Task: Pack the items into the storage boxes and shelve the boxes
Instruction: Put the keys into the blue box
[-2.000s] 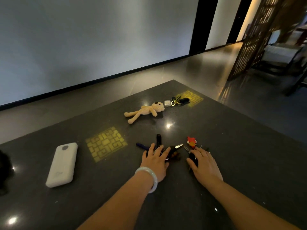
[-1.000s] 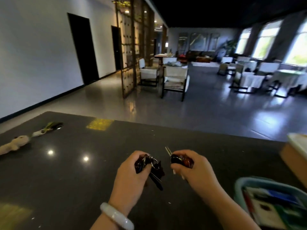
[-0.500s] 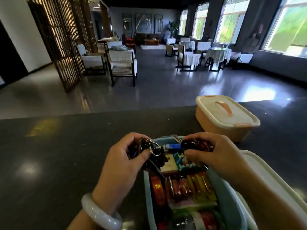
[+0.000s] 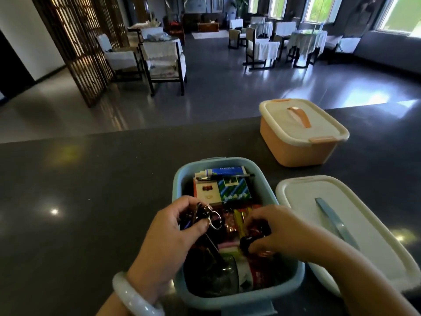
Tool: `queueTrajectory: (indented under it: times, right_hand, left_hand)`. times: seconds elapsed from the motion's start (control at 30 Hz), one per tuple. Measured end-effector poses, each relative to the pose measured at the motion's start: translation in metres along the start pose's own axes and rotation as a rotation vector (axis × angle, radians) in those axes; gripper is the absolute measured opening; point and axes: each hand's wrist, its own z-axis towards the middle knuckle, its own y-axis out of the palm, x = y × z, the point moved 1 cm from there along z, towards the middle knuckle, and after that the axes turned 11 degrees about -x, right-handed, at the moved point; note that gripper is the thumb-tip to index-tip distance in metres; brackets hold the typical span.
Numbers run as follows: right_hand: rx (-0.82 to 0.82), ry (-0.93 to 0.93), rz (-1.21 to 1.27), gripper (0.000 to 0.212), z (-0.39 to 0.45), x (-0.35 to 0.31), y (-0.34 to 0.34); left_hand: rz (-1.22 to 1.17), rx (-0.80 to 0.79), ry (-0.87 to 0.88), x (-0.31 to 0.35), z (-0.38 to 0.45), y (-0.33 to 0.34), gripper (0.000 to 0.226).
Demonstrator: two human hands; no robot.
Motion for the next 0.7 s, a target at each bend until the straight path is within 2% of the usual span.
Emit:
queueTrajectory:
  times: [0.13, 0.3, 0.47, 0.7]
  right_hand:
    - [-0.023, -0.084, -0.102, 0.032, 0.001, 0.006, 0.001]
    - [-0.194, -0.199, -0.081, 0.034, 0.002, 0.002, 0.007]
    - [-0.280, -0.189, -0.101, 0.037, 0.002, 0.006, 0.010]
    - [-0.227, -0.153, -0.026, 0.040, -0.004, 0.012, -0.001]
  left_hand:
    - [0.077, 0.017, -0.045, -0.007, 0.000, 0.003, 0.024]
    - [0.198, 0.026, -0.061, -0.013, -0.003, 0.003, 0.028]
    - [0.208, 0.024, -0.081, -0.015, -0.008, 0.000, 0.032]
    - [0.223, 0.027, -0.088, -0.019, -0.013, -0.003, 0.034]
